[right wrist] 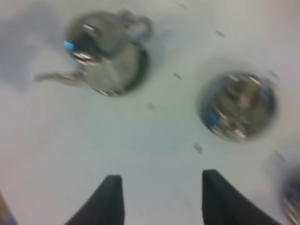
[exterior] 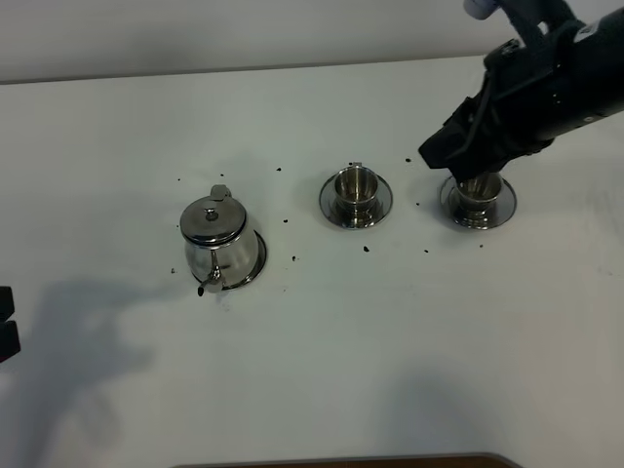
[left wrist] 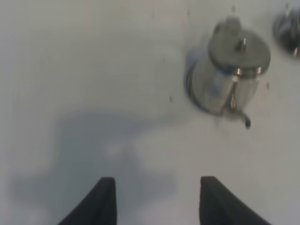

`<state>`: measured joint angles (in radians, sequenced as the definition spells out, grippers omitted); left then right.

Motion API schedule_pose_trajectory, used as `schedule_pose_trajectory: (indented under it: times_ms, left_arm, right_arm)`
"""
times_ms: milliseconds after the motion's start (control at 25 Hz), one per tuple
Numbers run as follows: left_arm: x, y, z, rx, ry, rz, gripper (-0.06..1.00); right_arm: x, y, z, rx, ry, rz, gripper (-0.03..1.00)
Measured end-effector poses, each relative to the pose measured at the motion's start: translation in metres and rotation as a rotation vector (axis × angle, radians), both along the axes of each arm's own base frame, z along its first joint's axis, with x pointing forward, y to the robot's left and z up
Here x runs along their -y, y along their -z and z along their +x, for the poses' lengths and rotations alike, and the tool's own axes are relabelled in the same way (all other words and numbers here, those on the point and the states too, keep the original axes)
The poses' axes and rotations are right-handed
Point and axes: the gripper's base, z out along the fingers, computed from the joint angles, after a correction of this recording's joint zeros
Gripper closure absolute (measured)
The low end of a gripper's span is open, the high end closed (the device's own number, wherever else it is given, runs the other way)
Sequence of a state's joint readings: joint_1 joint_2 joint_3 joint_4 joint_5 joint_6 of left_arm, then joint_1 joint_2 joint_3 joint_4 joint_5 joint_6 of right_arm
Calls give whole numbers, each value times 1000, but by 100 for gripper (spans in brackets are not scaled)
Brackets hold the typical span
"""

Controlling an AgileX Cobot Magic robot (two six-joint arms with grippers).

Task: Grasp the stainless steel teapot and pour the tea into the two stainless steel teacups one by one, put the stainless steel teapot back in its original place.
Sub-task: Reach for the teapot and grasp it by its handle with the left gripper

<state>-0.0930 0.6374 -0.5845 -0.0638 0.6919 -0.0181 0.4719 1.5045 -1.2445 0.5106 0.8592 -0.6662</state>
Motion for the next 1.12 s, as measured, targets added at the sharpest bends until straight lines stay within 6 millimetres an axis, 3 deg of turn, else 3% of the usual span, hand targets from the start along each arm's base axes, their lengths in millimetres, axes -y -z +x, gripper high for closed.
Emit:
schedule_pose_trajectory:
  times_ms: [360,760,1120]
  left_arm:
    - [6,27,41,27,-34,-69,48]
    - [10,74,114,-85,-44,-25,48]
    - [18,68,178,-75,-6,5,48]
  right_arm:
    - [43,-28,-34,-9,259,-160,58]
    - [93,1,-106,-22,409,-234,58]
    - [133,24,-170,79,479,-217,58]
